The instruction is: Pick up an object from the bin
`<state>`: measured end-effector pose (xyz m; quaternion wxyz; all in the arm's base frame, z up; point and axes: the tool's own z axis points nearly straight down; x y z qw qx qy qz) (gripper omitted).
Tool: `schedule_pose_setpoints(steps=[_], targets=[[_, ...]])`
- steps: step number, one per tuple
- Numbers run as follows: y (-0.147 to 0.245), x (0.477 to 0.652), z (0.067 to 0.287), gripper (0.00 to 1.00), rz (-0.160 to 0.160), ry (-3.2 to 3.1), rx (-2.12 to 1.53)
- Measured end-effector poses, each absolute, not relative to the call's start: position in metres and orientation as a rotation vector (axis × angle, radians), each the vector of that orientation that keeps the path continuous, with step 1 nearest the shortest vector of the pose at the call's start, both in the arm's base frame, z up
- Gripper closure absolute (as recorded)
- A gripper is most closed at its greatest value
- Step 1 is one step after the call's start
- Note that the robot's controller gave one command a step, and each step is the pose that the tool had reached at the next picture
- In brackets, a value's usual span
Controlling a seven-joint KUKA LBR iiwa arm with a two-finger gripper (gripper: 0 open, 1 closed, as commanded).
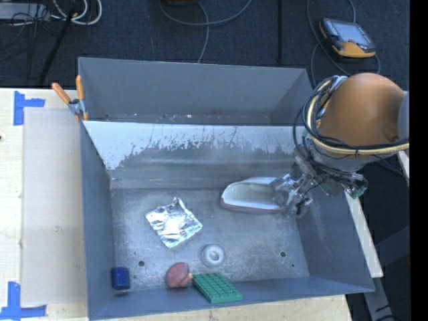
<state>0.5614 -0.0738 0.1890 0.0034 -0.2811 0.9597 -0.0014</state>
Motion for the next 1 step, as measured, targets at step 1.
schedule_pose_setpoints(steps=[1], targets=[[-0.0731,0.556,0.236,1.0,-0.002,3.007,-0.895]])
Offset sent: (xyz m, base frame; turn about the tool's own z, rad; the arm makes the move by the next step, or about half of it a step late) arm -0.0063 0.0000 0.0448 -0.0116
